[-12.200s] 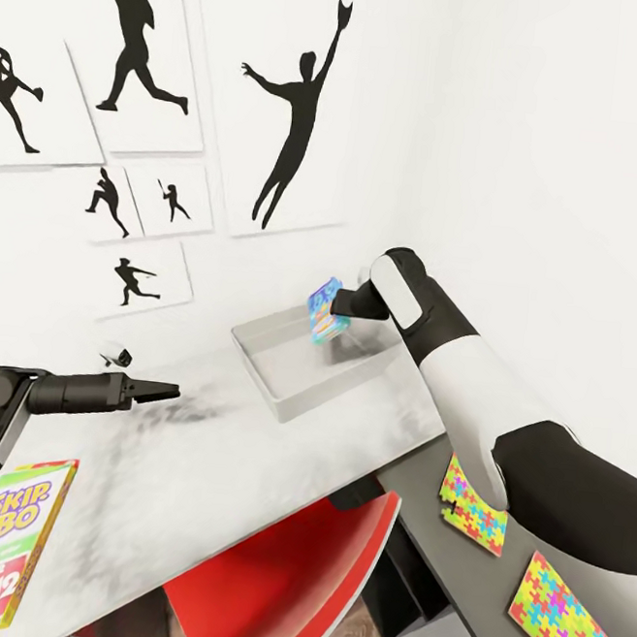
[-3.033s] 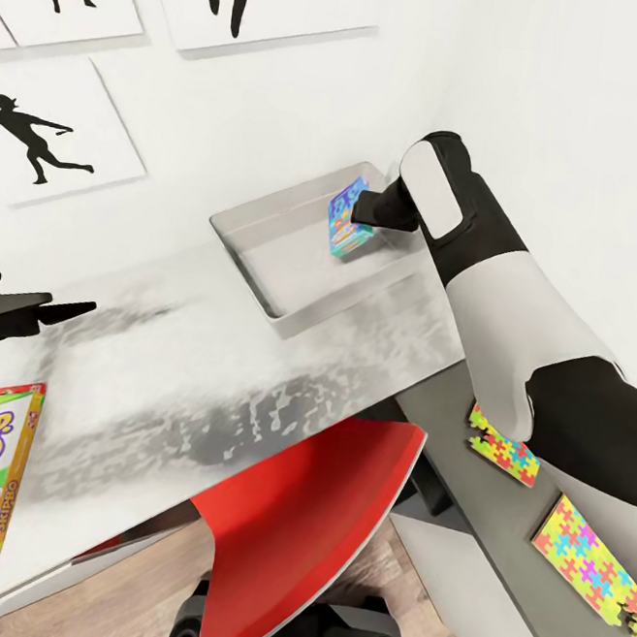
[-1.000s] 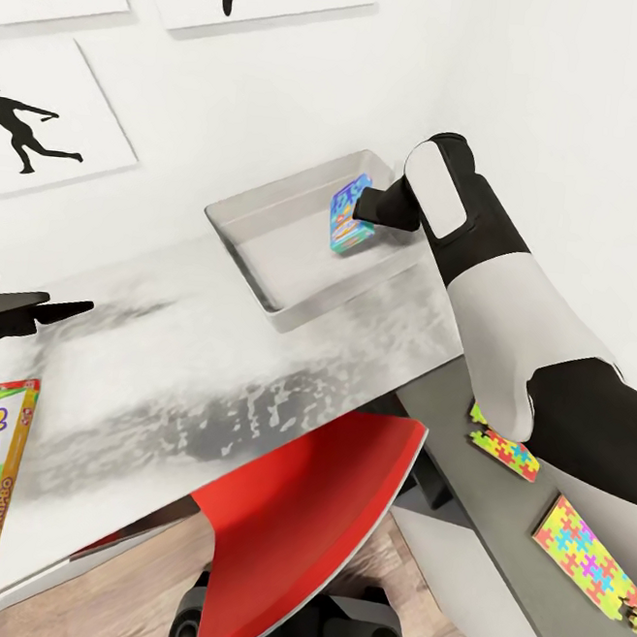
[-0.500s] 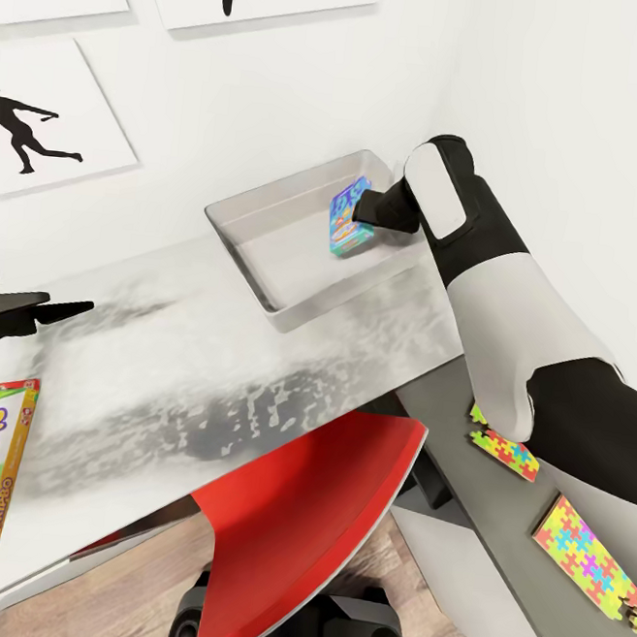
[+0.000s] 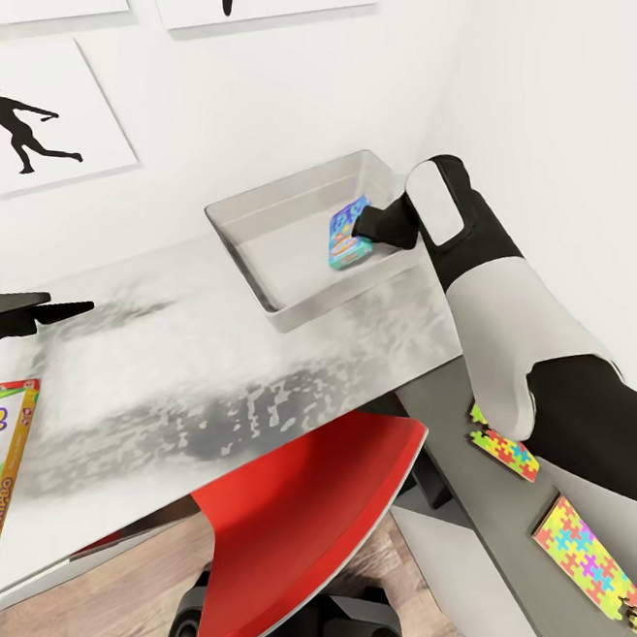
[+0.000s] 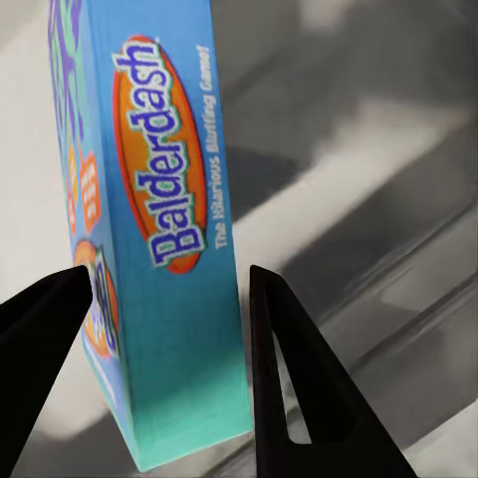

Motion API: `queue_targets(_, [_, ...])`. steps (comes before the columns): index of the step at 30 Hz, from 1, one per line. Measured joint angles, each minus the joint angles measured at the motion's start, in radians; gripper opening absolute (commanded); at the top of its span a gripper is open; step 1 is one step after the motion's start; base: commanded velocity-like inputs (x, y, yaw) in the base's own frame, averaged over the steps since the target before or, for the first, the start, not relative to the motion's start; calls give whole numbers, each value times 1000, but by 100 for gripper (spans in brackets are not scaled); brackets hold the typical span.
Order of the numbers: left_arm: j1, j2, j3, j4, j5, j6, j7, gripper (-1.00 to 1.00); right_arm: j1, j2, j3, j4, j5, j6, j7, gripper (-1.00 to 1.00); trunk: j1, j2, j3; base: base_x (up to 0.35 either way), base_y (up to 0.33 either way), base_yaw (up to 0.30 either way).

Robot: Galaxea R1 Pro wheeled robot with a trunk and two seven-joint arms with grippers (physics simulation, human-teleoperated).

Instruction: Put all the toys in the child's room - the three board games (two on the bed and one on the table), the two jigsaw puzzles on the table, and the tennis ball on the table - inside the toy box on the table in the child's room.

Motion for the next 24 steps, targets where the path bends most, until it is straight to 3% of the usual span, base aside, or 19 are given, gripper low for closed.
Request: queue_targets(24, [0, 0, 0, 0, 0, 0, 0, 100, -15, 0, -2, 10, 7, -99, -3, -100, 0, 0, 0, 0, 0, 0])
